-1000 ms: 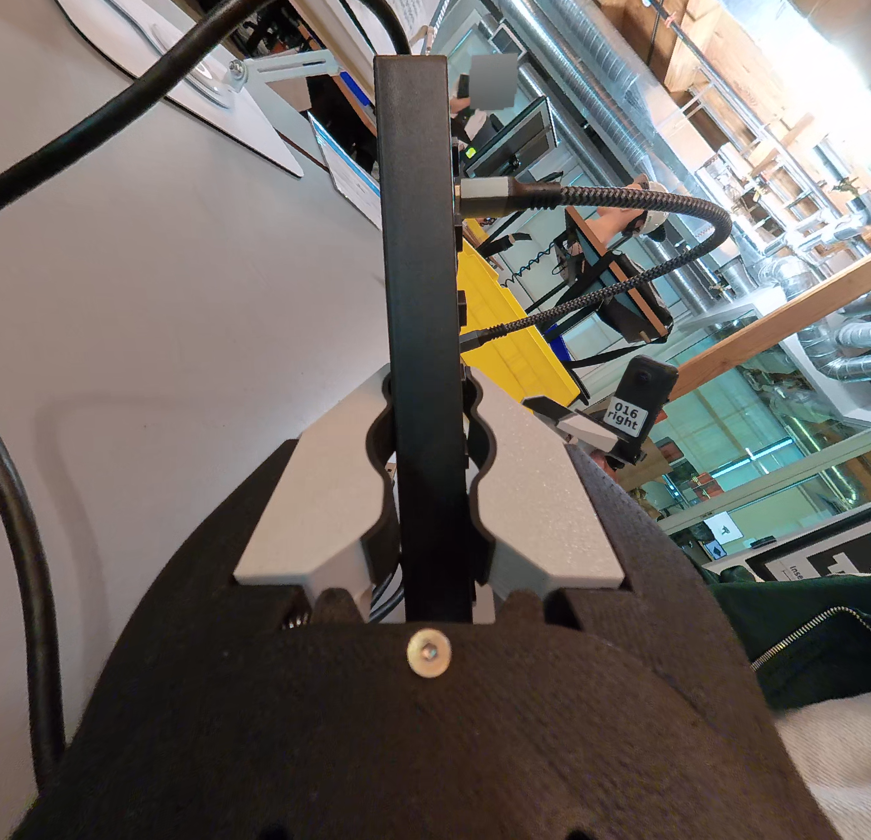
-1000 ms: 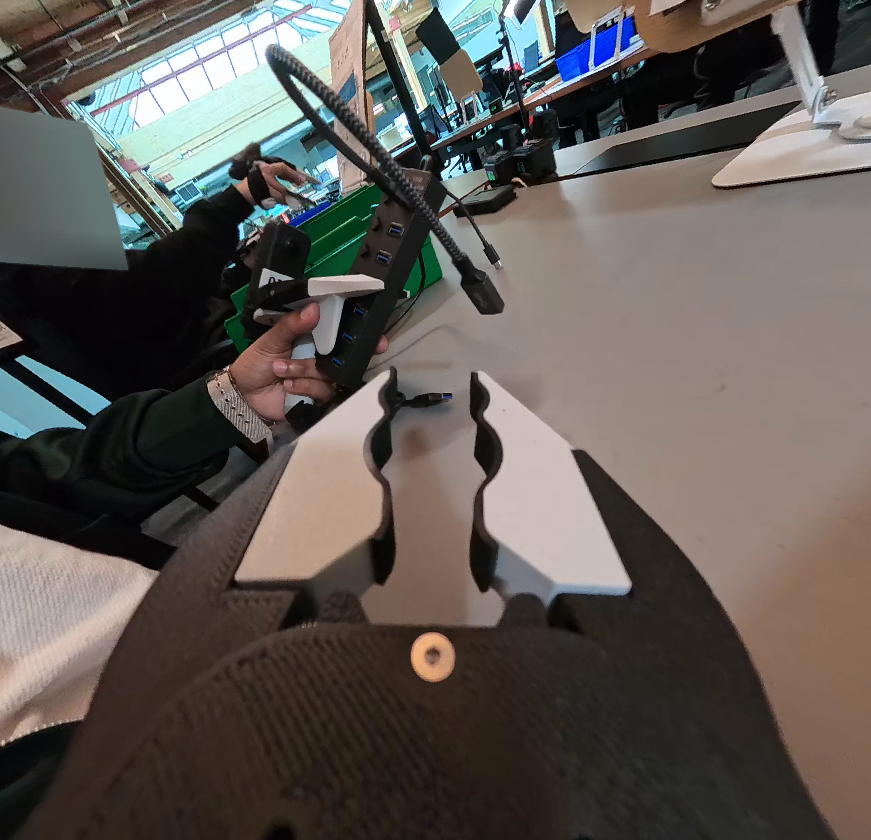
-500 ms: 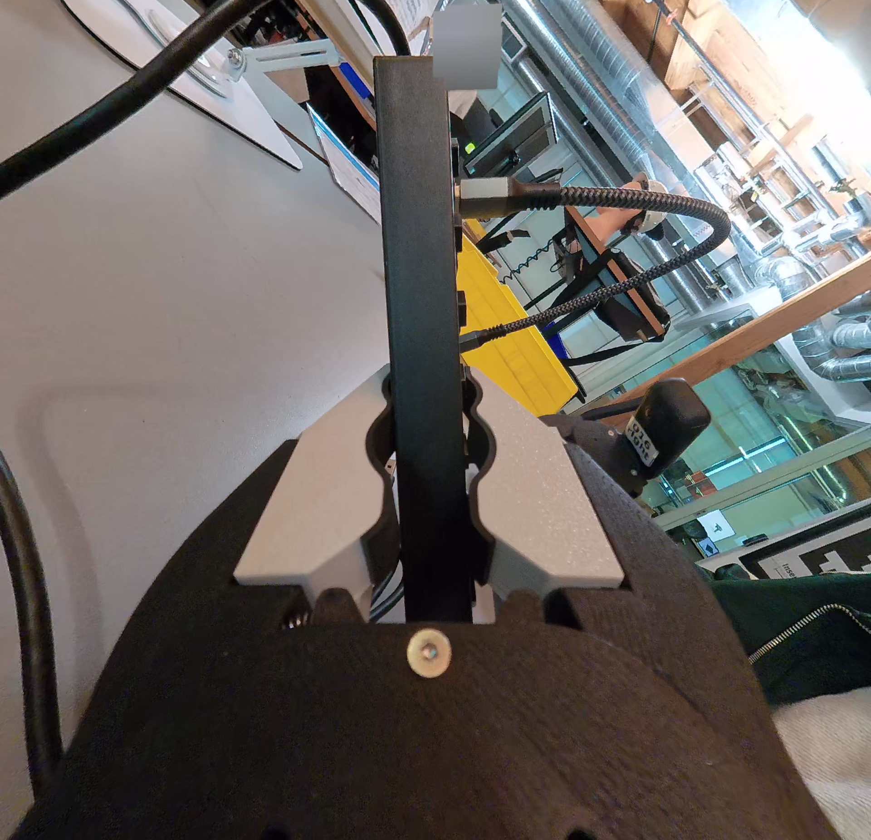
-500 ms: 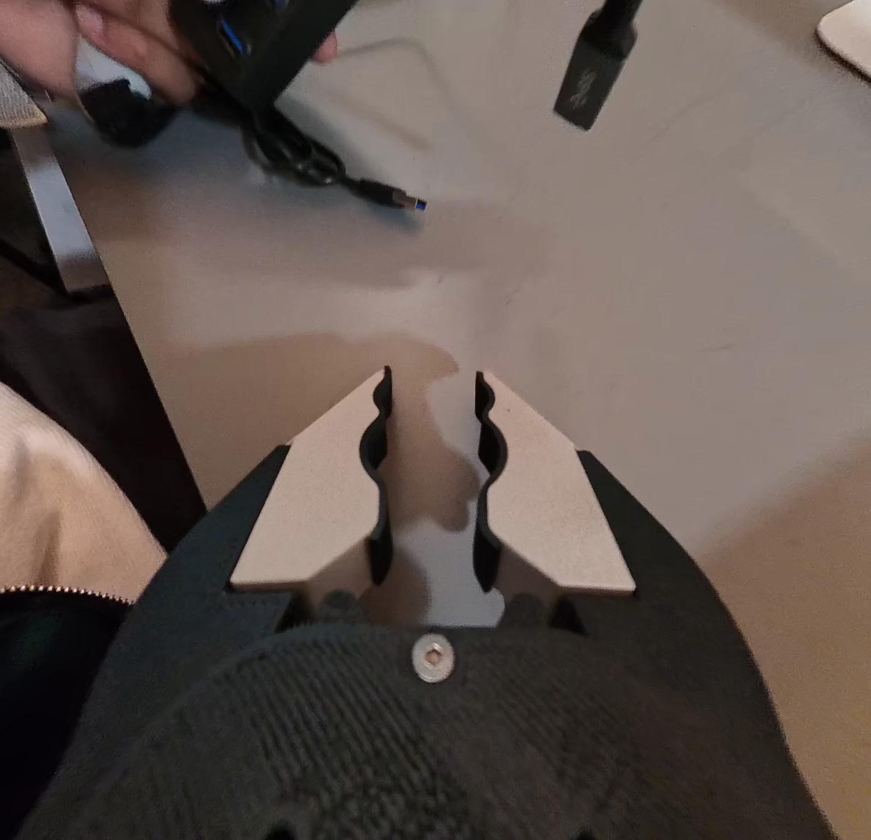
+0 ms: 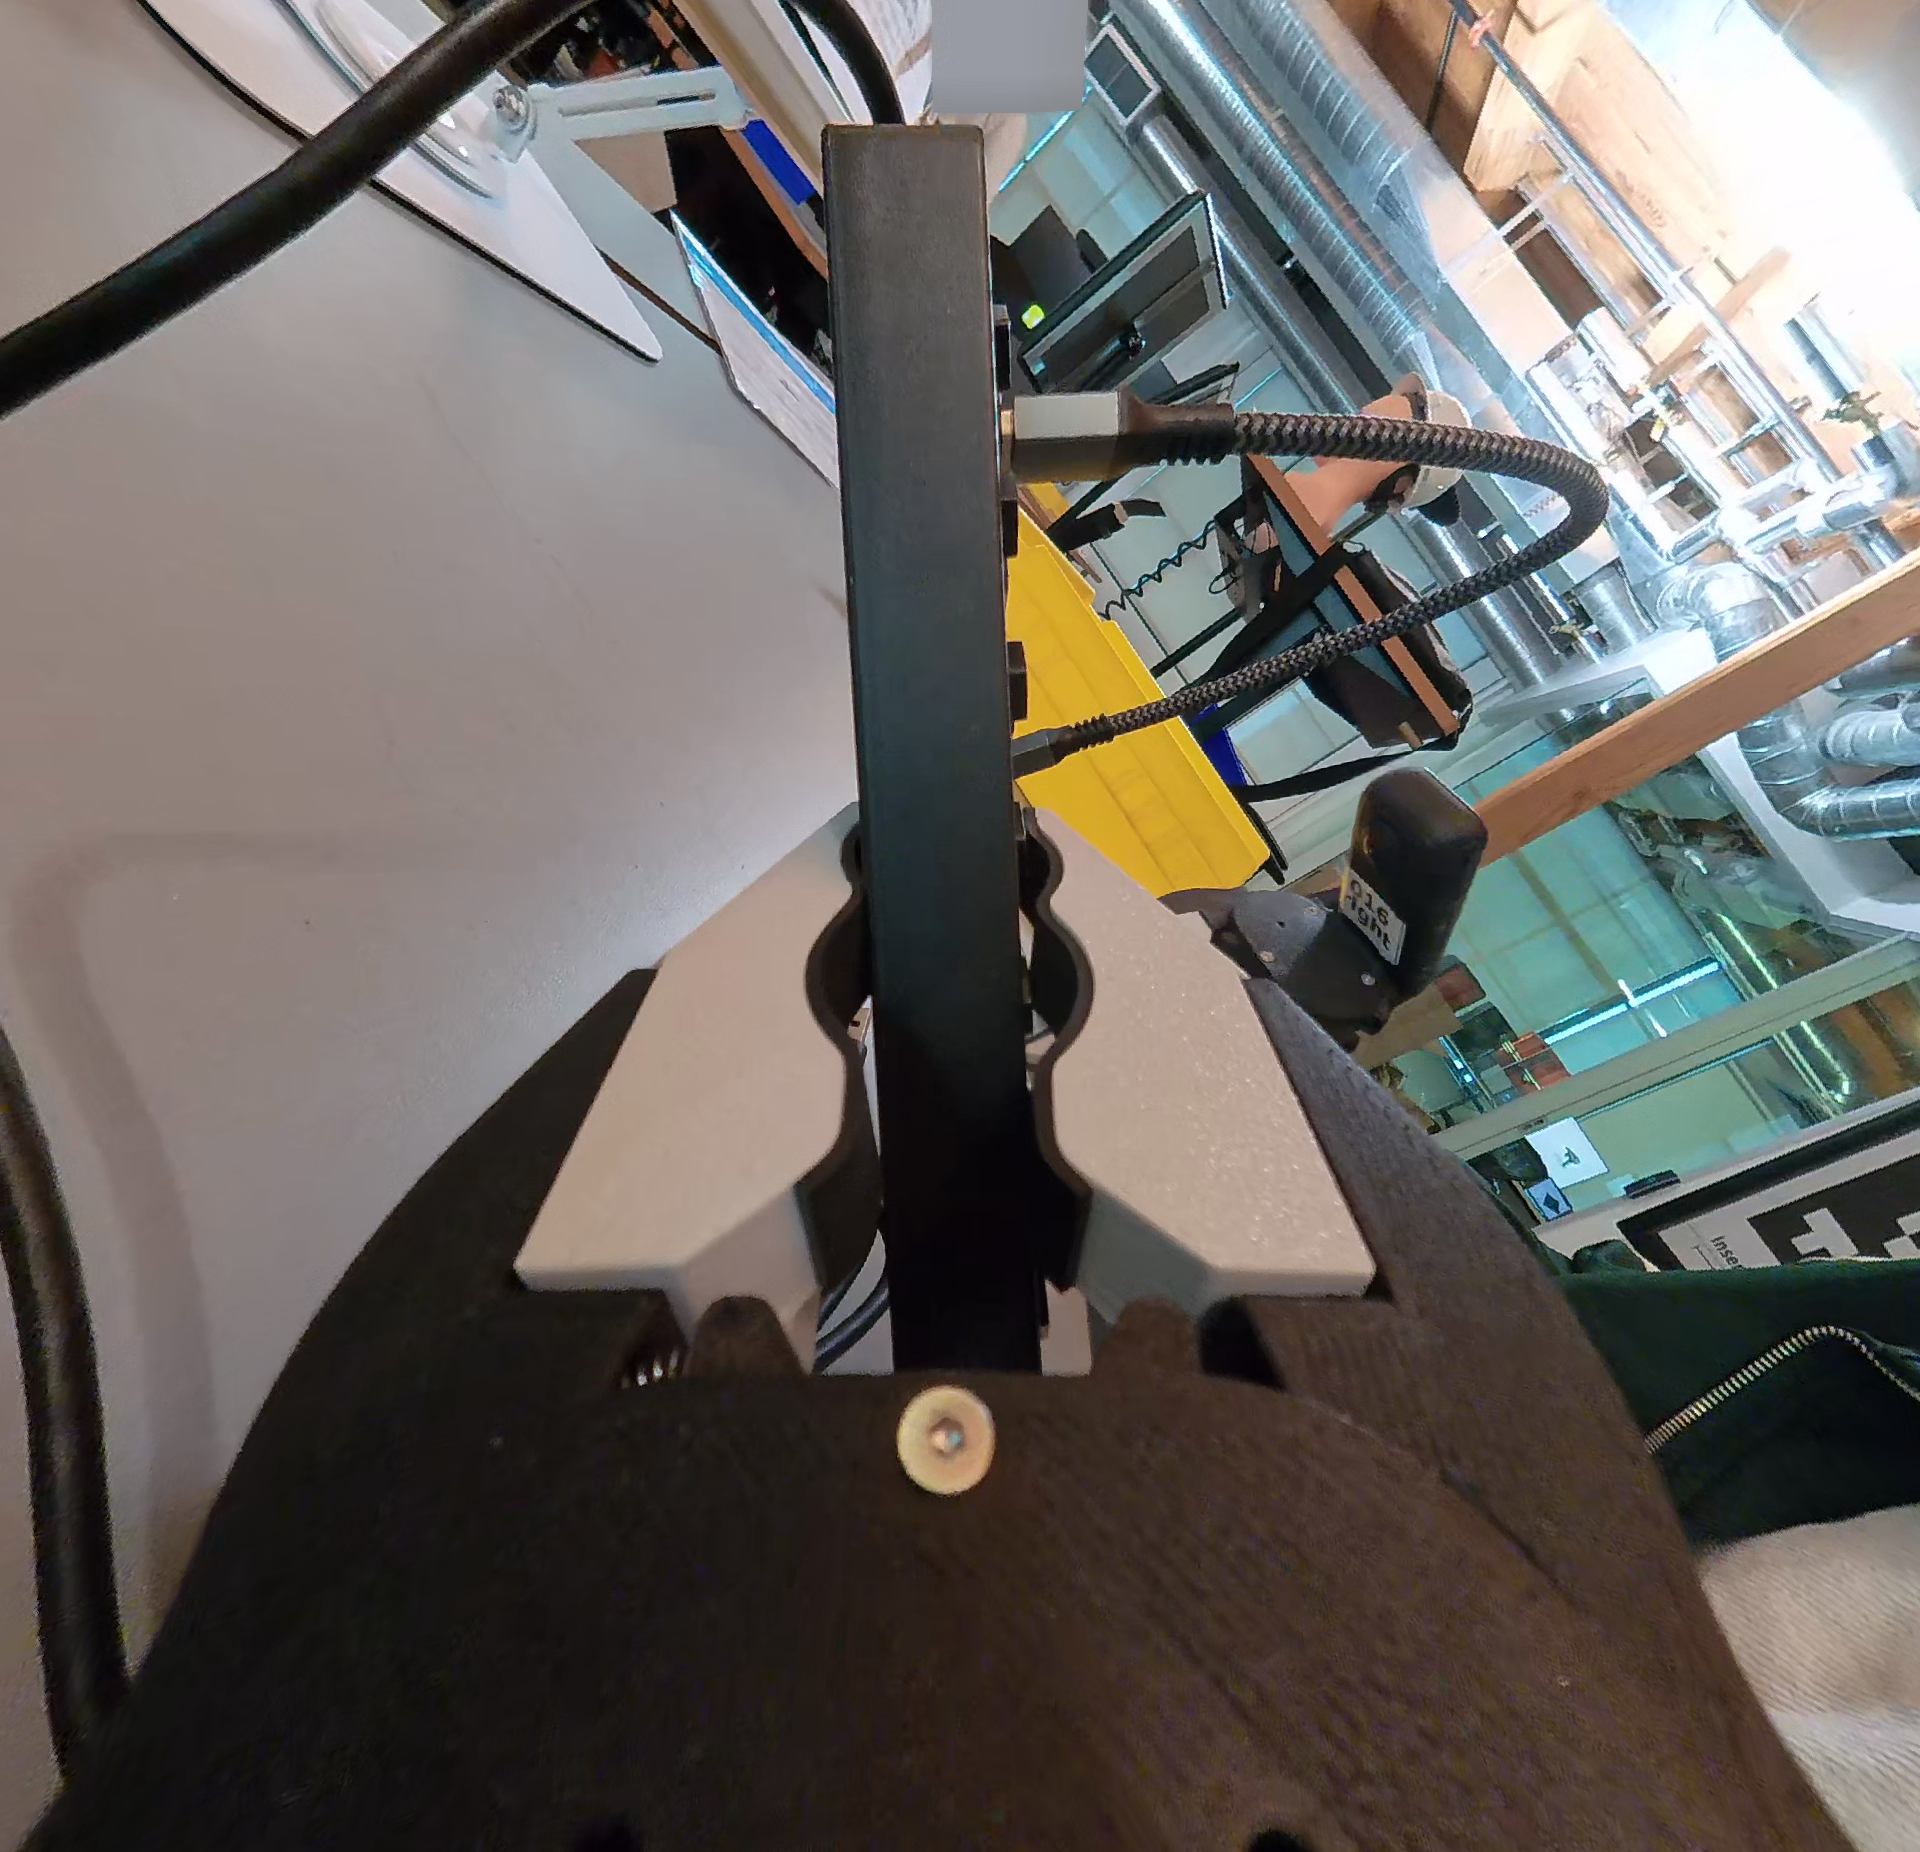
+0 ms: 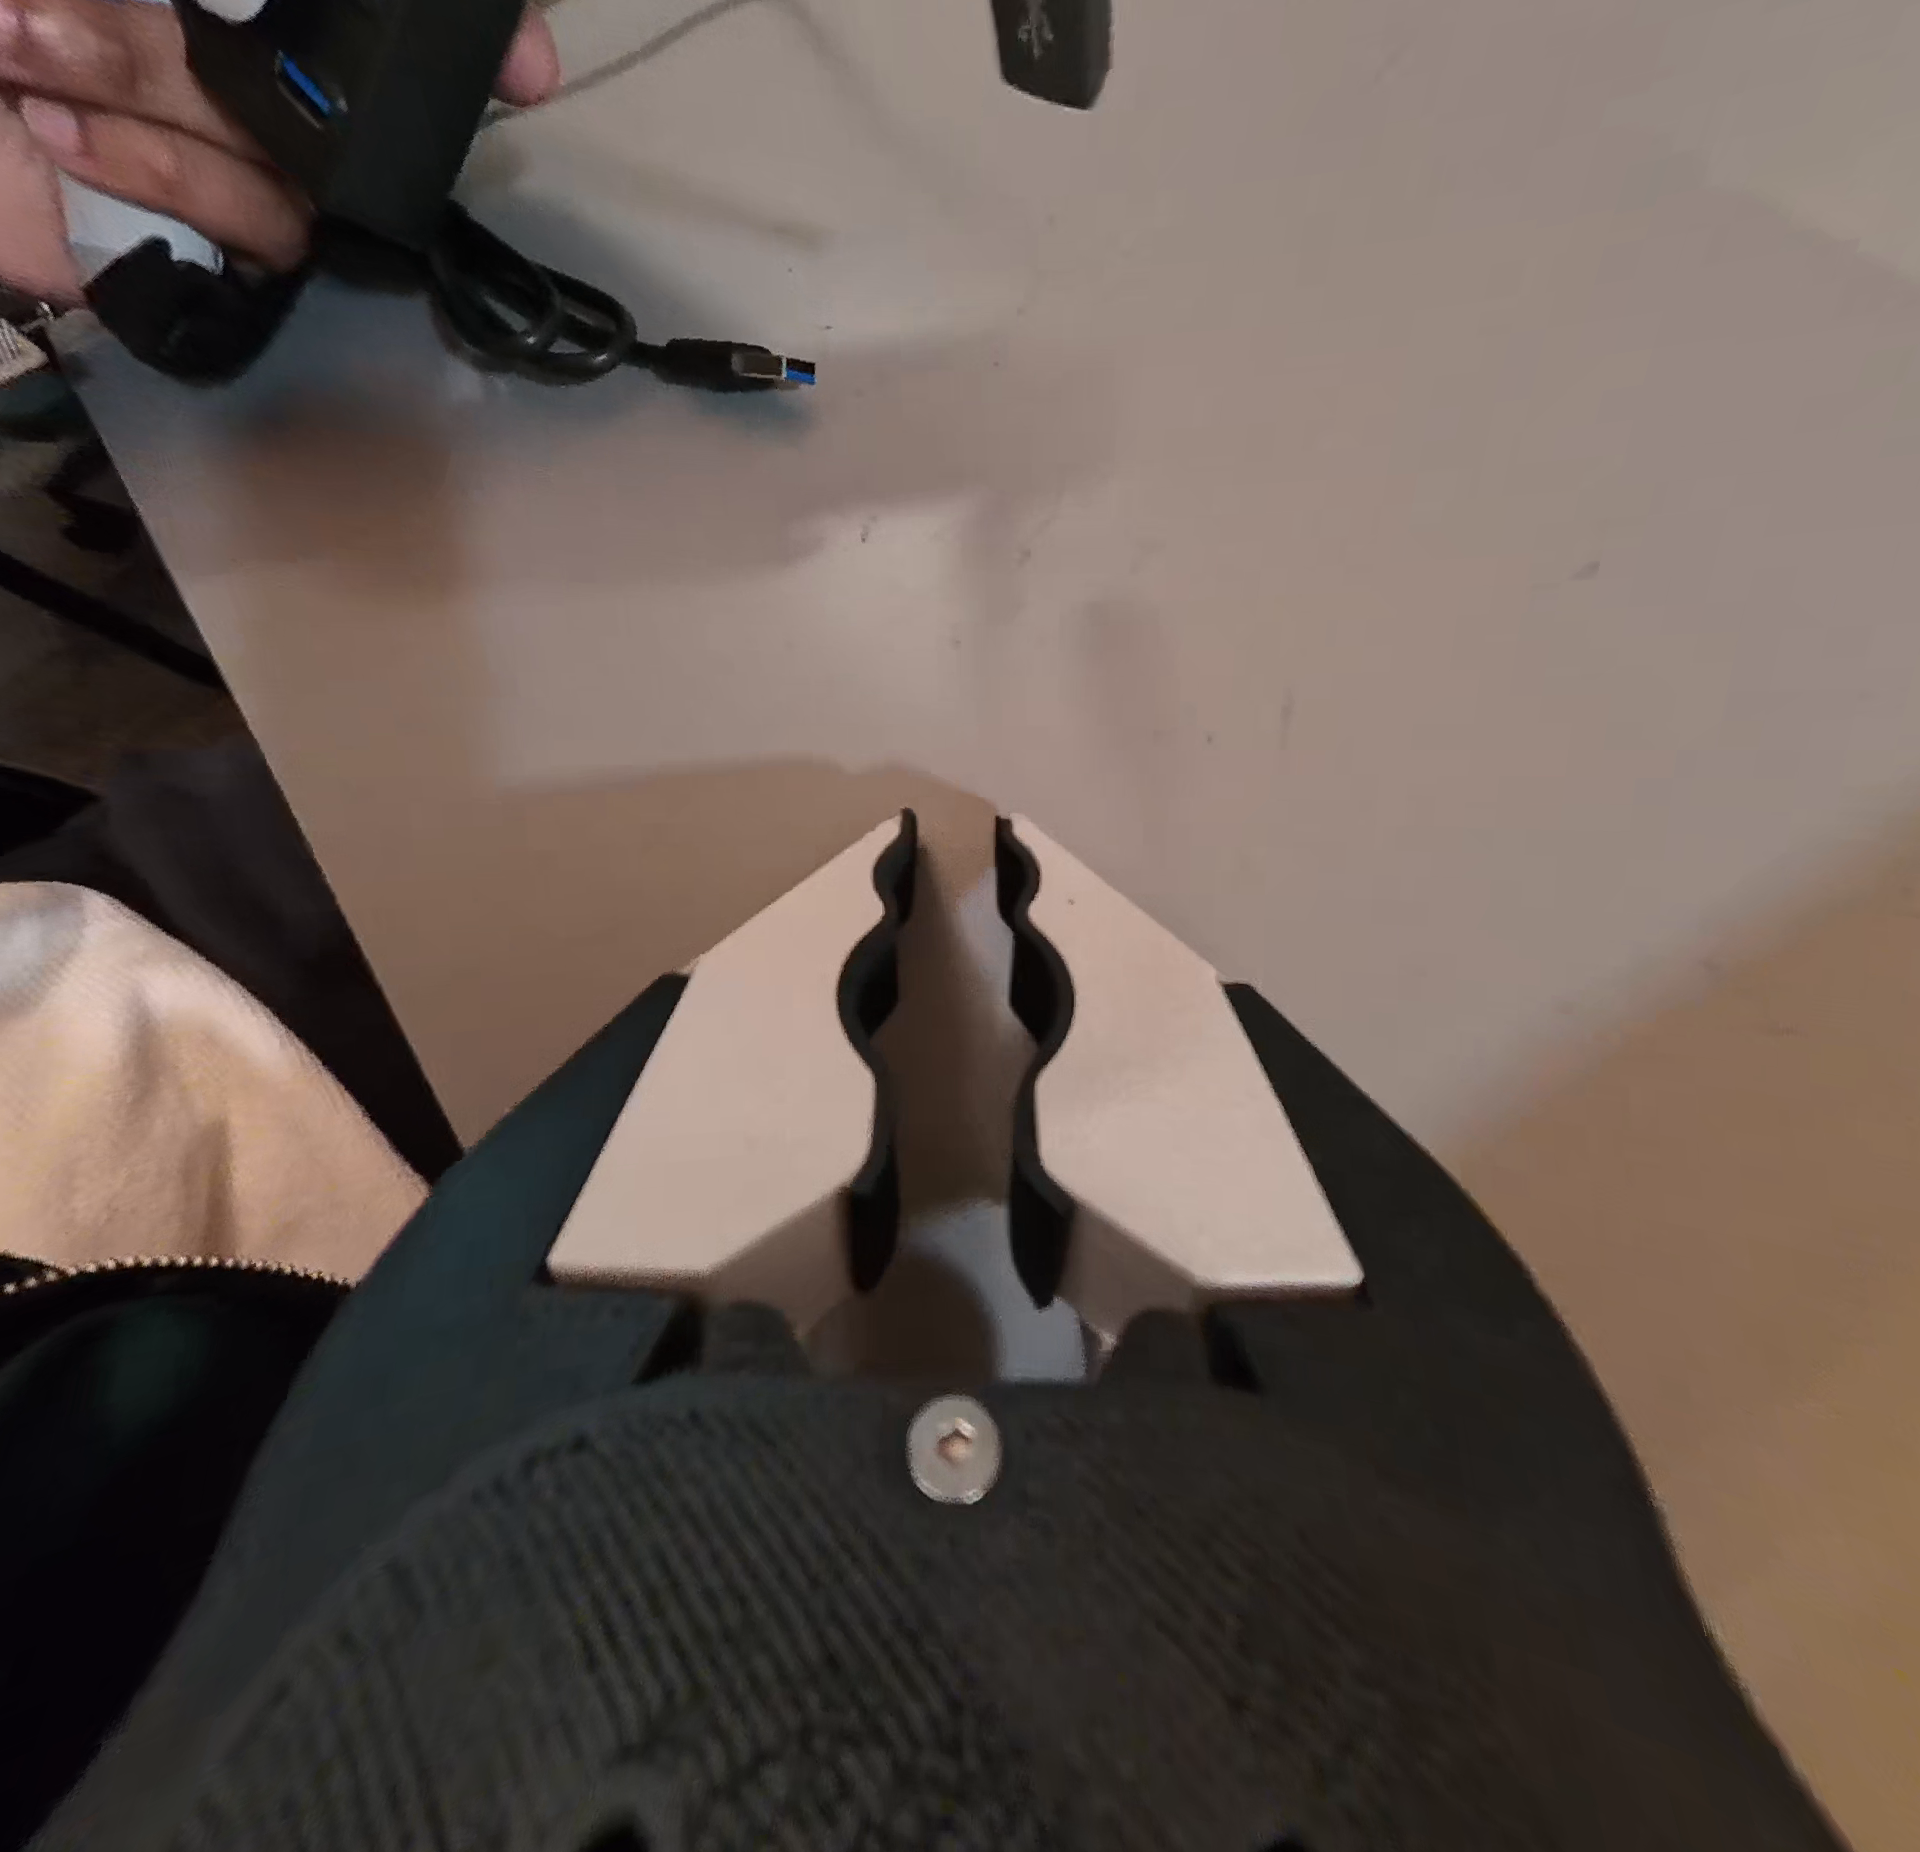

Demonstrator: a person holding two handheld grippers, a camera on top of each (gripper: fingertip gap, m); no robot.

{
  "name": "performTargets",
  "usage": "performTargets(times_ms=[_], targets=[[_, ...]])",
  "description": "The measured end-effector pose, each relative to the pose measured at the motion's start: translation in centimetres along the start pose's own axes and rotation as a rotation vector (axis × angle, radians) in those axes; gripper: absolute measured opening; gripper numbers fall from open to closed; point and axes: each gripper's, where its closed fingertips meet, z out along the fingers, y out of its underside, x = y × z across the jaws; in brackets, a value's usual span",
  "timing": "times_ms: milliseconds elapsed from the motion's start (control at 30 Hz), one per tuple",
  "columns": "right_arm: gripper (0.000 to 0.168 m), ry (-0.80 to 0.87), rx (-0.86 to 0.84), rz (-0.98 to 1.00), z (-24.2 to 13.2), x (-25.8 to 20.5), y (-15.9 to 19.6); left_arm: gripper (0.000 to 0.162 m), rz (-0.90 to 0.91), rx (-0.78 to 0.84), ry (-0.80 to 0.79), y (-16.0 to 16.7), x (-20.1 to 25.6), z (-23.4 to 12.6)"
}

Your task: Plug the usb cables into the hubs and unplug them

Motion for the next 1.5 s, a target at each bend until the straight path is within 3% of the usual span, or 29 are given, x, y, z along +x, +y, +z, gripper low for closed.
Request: performTargets(times_ms=[33, 133, 267, 400, 733, 867, 1133, 1333, 1467, 1500], targets=[[0.017, 0.007, -0.012, -0.023, 0.0, -0.2, 0.0, 0.023, 0.000, 0.000, 0.000, 0.0, 0.0, 0.0], [0.027, 0.037, -0.047, -0.091, 0.1, -0.7, 0.1, 0.023, -0.003, -0.003, 0.000, 0.1, 0.0, 0.0], [0.021, 0.024, -0.070, -0.095, 0.2, -1.3, 0.2, 0.023, -0.004, -0.004, 0.001, 0.1, 0.0, 0.0], [0.035, -0.017, -0.090, -0.103, 0.1, -2.1, 0.4, 0.023, -0.007, -0.006, 0.002, 0.1, 0.0, 0.0], [0.021, -0.094, -0.101, -0.078, -0.6, -2.5, 0.8, 0.023, -0.014, -0.008, 0.003, 0.2, -0.1, 0.0], [0.049, -0.036, -0.067, -0.060, -0.5, -1.2, 0.5, 0.023, -0.021, -0.009, 0.004, 0.2, -0.2, 0.0], [0.075, 0.007, -0.044, -0.124, 0.3, -1.5, 0.3, 0.023, -0.042, -0.006, 0.010, 0.1, -0.3, 0.0], [0.074, -0.025, -0.025, -0.151, 0.7, -3.1, 0.0, 0.023, -0.044, -0.010, 0.010, 0.2, -0.3, 0.1], [0.064, -0.088, -0.045, -0.198, 0.5, -4.5, 0.2, 0.023, -0.042, -0.011, 0.010, 0.2, -0.3, 0.0], [0.053, -0.096, -0.052, -0.202, 0.4, -4.6, 0.3, 0.023, -0.042, -0.011, 0.010, 0.2, -0.3, 0.0]])
